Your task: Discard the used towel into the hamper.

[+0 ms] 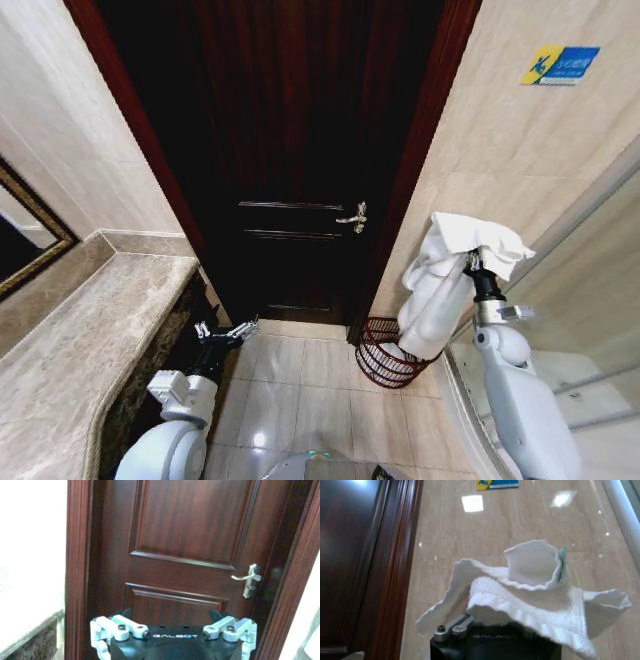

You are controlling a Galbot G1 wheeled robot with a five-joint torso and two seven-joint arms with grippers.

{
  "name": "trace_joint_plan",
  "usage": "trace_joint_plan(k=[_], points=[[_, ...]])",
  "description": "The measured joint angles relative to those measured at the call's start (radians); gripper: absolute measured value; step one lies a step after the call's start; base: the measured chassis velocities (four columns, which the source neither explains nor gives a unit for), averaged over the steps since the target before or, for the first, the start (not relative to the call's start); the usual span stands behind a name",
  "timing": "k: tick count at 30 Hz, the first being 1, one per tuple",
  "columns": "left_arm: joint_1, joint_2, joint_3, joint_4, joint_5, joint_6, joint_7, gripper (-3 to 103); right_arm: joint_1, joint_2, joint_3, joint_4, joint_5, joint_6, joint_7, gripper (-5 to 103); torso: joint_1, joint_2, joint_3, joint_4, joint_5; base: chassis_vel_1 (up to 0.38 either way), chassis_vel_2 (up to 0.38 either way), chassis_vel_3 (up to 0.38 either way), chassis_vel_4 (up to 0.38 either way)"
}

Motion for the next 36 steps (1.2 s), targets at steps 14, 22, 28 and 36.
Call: trace_joint_plan(k=[14, 22, 28, 36], points=[[0.000, 0.000, 0.000, 0.000, 0.000, 0.000, 0.000, 100, -0.049, 0.051, 0.007, -0.120, -0.014, 0.075, -0.051, 8, 0.000, 0.000, 0.000, 0.0000, 0.0000, 0.000, 0.000, 0.000, 0.000], [0.000, 0.000, 0.000, 0.000, 0.000, 0.000, 0.000, 100, -0.068, 0.069, -0.016, -0.204, -0.010, 0.098, -0.086, 8, 0.000, 0.000, 0.000, 0.0000, 0.0000, 0.000, 0.000, 0.000, 0.000], [0.000, 0.000, 0.000, 0.000, 0.000, 0.000, 0.000, 100, -0.075, 0.068, -0.043, -0.262, 0.020, 0.094, -0.105, 8, 0.000, 0.000, 0.000, 0.0000, 0.0001, 0.000, 0.000, 0.000, 0.000], [0.000, 0.000, 0.000, 0.000, 0.000, 0.000, 0.000, 100, -0.057, 0.080, -0.083, -0.402, 0.051, 0.089, -0.161, 8, 0.000, 0.000, 0.000, 0.0000, 0.0001, 0.000, 0.000, 0.000, 0.000]])
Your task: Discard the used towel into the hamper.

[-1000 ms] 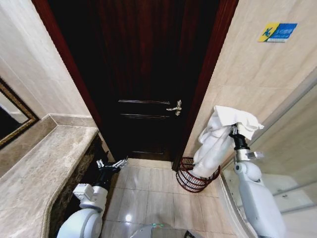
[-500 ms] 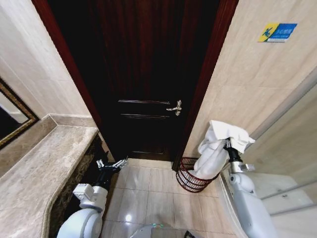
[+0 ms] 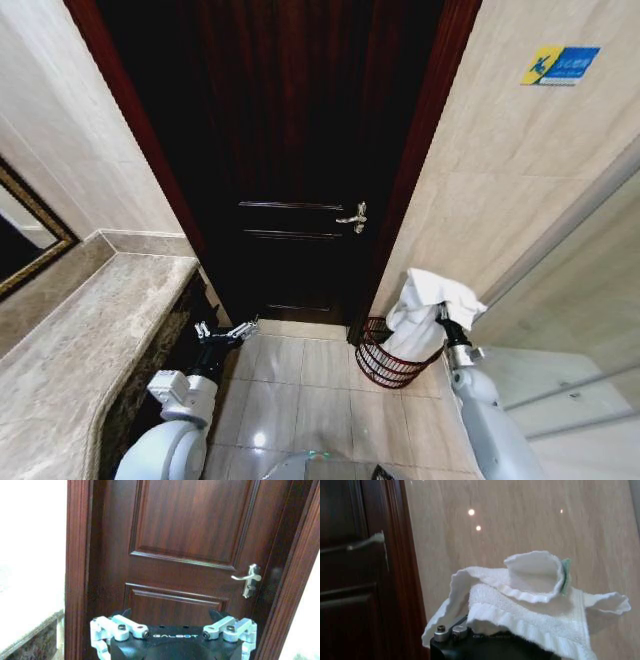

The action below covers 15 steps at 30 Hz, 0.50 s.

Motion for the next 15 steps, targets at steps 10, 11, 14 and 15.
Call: trace_joint_plan(k=[10, 11, 14, 15], points=[[0.000, 0.000, 0.000, 0.000, 0.000, 0.000, 0.000, 100, 0.060, 0.007, -0.043, -0.185, -0.010, 0.030, -0.059, 8, 0.000, 0.000, 0.000, 0.0000, 0.0000, 0.000, 0.000, 0.000, 0.000], [0.000, 0.000, 0.000, 0.000, 0.000, 0.000, 0.000, 100, 0.066, 0.009, -0.044, -0.199, -0.015, 0.035, -0.059, 8, 0.000, 0.000, 0.000, 0.0000, -0.0003, 0.000, 0.000, 0.000, 0.000], [0.000, 0.000, 0.000, 0.000, 0.000, 0.000, 0.000, 100, 0.079, 0.017, -0.048, -0.237, -0.028, 0.042, -0.059, 8, 0.000, 0.000, 0.000, 0.0001, 0.0001, 0.000, 0.000, 0.000, 0.000], [0.000, 0.000, 0.000, 0.000, 0.000, 0.000, 0.000, 100, 0.083, 0.021, -0.048, -0.250, -0.034, 0.045, -0.059, 8, 0.000, 0.000, 0.000, 0.0000, 0.0001, 0.000, 0.000, 0.000, 0.000]])
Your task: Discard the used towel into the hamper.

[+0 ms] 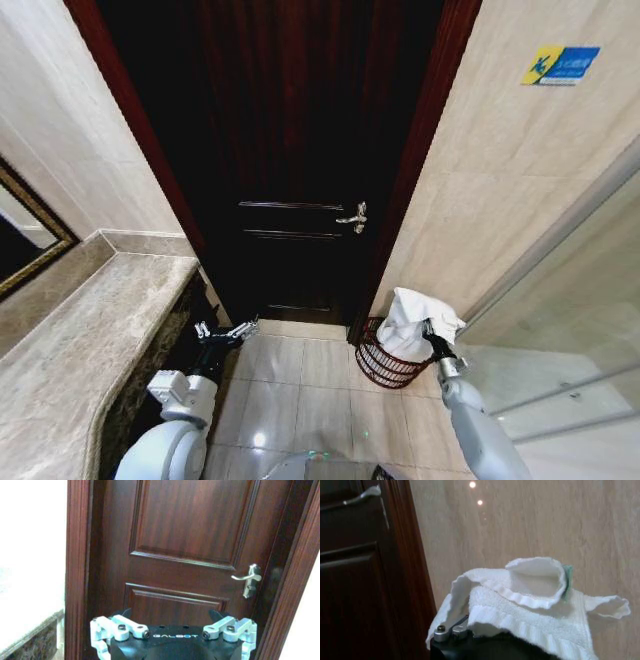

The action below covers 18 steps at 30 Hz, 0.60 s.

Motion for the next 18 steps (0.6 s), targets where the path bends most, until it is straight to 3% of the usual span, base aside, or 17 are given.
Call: trace_joint_plan(k=[18], points=[[0.000, 0.000, 0.000, 0.000, 0.000, 0.000, 0.000, 100, 0.086, 0.015, 0.001, -0.207, -0.068, 0.023, -0.023, 8, 0.000, 0.000, 0.000, -0.0001, -0.0001, 0.000, 0.000, 0.000, 0.000]])
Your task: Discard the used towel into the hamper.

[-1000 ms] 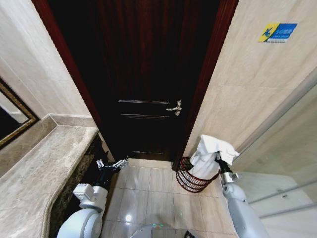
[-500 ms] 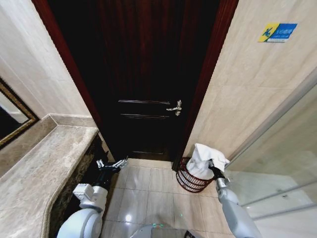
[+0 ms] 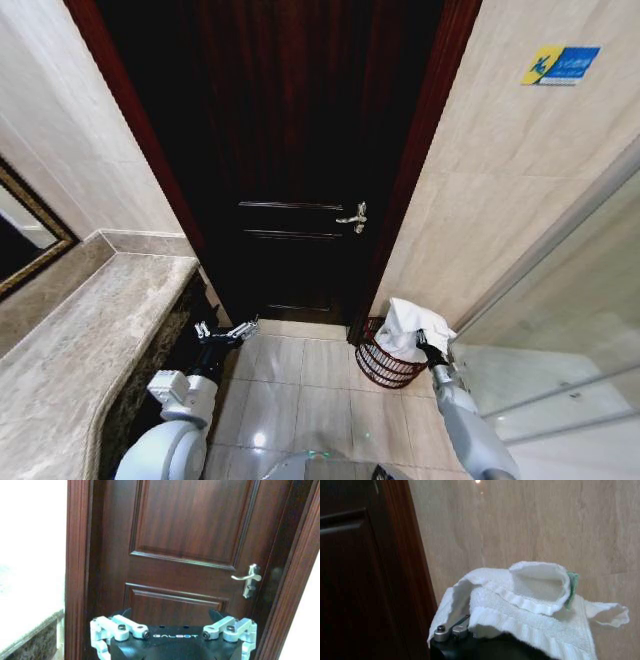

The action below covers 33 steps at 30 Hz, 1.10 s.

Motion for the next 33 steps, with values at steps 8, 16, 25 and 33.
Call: trace_joint_plan(k=[8, 16, 25, 33], points=[[0.000, 0.000, 0.000, 0.000, 0.000, 0.000, 0.000, 100, 0.077, 0.004, 0.027, -0.128, -0.081, 0.009, -0.010, 8, 0.000, 0.000, 0.000, 0.0000, 0.0000, 0.000, 0.000, 0.000, 0.000], [0.000, 0.000, 0.000, 0.000, 0.000, 0.000, 0.000, 100, 0.097, 0.011, 0.049, -0.177, -0.132, -0.021, 0.006, 8, 0.000, 0.000, 0.000, 0.0001, 0.0000, 0.000, 0.000, 0.000, 0.000], [0.000, 0.000, 0.000, 0.000, 0.000, 0.000, 0.000, 100, 0.061, 0.016, 0.061, -0.167, -0.213, -0.021, 0.043, 8, 0.000, 0.000, 0.000, 0.0001, 0.0000, 0.000, 0.000, 0.000, 0.000], [0.000, 0.000, 0.000, 0.000, 0.000, 0.000, 0.000, 100, 0.047, 0.016, 0.069, -0.160, -0.226, -0.029, 0.041, 8, 0.000, 0.000, 0.000, 0.0001, 0.0000, 0.000, 0.000, 0.000, 0.000]])
